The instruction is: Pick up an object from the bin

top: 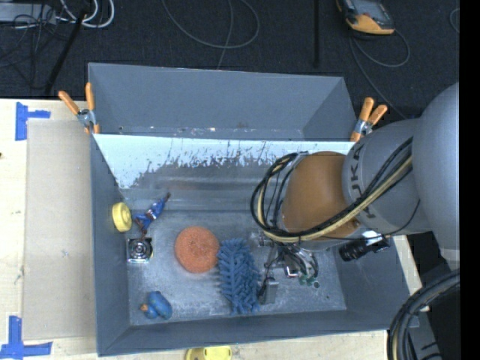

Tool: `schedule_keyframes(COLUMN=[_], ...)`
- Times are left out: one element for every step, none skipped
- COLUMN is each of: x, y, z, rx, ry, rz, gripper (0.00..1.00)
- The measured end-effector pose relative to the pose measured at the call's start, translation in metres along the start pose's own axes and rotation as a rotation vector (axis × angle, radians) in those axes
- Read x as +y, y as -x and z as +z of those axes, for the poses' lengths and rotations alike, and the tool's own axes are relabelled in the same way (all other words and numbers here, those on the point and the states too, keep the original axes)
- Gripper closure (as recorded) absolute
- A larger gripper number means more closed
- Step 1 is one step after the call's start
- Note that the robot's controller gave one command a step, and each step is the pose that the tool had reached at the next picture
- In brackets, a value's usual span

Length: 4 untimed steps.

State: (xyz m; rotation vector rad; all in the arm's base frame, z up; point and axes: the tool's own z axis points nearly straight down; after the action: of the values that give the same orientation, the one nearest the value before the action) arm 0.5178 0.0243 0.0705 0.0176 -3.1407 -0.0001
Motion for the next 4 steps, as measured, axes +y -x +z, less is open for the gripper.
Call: schedule_keyframes(x=[0.067, 0.067, 0.064, 0.06], y=[-0.004, -0.004, -0.003, -0.019], z=[0.001, 0.001, -0.009, -0.067], rx=[-0.001, -0.001, 0.004, 0.006], ry=[0.0, 0.0, 0.0, -0.001], rz=[-0.099, -0.1, -0.132, -0.197], gripper=[1.0, 1.0, 1.0, 1.0])
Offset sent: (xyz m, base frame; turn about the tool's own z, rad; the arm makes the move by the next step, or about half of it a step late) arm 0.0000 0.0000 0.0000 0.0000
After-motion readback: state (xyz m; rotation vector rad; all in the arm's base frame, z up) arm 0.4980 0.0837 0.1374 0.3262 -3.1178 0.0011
